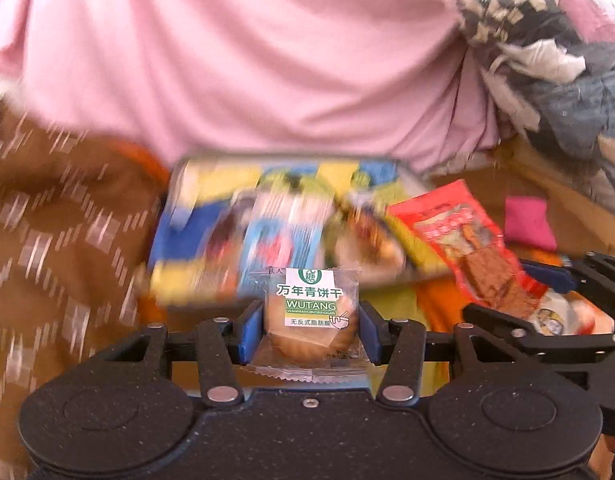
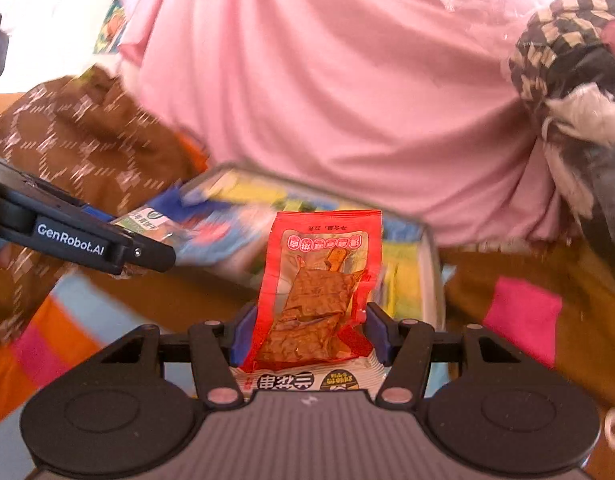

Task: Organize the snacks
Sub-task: 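Carry the biscuit and red jerky packet into the grey tray and open both tools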

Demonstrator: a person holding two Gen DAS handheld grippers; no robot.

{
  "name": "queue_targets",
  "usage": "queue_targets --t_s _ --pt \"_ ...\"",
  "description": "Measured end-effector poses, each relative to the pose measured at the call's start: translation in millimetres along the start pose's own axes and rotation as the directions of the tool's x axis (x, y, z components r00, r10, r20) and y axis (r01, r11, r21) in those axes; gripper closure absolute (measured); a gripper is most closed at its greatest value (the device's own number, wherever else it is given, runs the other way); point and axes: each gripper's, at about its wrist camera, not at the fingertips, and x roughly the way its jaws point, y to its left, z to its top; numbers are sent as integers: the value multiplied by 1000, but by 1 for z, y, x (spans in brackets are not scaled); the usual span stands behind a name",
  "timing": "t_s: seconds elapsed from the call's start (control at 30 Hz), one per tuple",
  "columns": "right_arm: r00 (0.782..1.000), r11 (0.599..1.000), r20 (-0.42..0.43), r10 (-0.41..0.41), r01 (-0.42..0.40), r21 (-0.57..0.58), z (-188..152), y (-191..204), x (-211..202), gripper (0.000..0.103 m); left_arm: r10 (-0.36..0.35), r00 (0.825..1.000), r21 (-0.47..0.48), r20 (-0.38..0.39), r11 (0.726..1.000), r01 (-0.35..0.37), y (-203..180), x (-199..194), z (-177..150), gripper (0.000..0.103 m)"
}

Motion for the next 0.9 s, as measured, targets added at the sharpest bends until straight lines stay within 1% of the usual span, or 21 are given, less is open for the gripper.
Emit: queue_targets --t_s 0.1,0.2,0.33,0.43,0.57,0.7,0.9 --pt "999 1000 36 0 0 4 24 -20 30 41 -12 999 16 35 1000 12 -3 25 39 52" --pt "999 1000 46 10 -11 24 42 -35 60 41 -19 997 26 69 1000 17 -6 55 67 51" --pt "999 998 26 40 -41 54 57 -54 104 41 -6 994 23 107 1000 4 0 91 88 51" --pt "999 997 -5 50 -49 65 61 -64 129 41 33 994 30 104 999 -36 8 115 96 51" --pt "998 997 -47 45 -43 59 61 -68 160 41 66 994 -5 82 998 -66 23 137 98 51" --pt "995 995 -81 57 -49 89 56 -70 177 41 74 995 -44 65 996 -71 36 149 94 51" --pt "991 994 -120 66 -55 94 50 -67 190 40 65 998 -100 7 993 -64 46 165 86 51"
